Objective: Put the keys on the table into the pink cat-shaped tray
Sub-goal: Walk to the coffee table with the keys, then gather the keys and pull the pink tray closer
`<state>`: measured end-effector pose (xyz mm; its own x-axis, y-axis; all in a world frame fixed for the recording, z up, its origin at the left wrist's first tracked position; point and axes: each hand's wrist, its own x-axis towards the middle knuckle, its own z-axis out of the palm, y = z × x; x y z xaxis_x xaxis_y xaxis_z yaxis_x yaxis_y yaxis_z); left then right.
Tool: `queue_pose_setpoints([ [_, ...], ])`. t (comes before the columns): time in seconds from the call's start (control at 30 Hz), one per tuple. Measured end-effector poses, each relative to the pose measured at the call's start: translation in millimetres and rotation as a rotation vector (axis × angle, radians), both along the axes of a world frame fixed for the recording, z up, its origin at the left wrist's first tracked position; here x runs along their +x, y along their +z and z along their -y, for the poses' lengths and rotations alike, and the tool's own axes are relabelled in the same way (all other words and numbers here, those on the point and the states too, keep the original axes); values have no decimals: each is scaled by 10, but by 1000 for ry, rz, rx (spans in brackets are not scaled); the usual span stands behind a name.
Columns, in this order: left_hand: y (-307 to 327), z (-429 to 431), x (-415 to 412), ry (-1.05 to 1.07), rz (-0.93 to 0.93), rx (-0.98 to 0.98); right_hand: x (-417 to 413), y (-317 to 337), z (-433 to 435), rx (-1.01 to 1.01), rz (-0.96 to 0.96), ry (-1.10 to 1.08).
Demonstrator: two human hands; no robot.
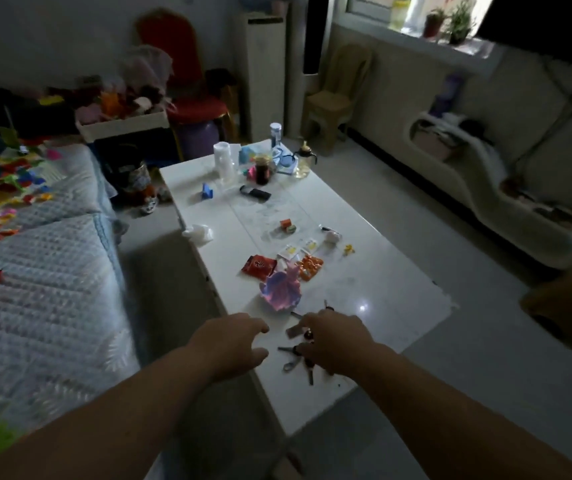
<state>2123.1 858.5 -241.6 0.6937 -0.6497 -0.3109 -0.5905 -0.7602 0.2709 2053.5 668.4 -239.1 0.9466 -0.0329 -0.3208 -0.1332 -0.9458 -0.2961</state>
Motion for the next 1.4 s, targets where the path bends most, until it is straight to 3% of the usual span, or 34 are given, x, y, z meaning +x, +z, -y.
queue_pose_setpoints([
  [0.23, -54, 302, 682, -104, 34, -65, 609, -145, 224, -43, -9, -84],
  [0.43, -117, 662, 1009, -237, -50, -92, 631, -246, 367, 1, -7, -255],
  [0.8, -298, 1319, 1699, -661, -112, -181, 703, -326, 409, -22, -17, -739],
  [1.03, -503, 1467, 2312, -909, -138, -129, 898, -522, 66, 36, 8, -1089],
  [1.23, -938, 1544, 2431, -944, -166, -142, 1179, -879, 32, 61, 43, -1153],
  [1.4, -1493, 1795, 2392, -977, -113, -274, 1361, -1388, 209, 53, 136, -1164],
])
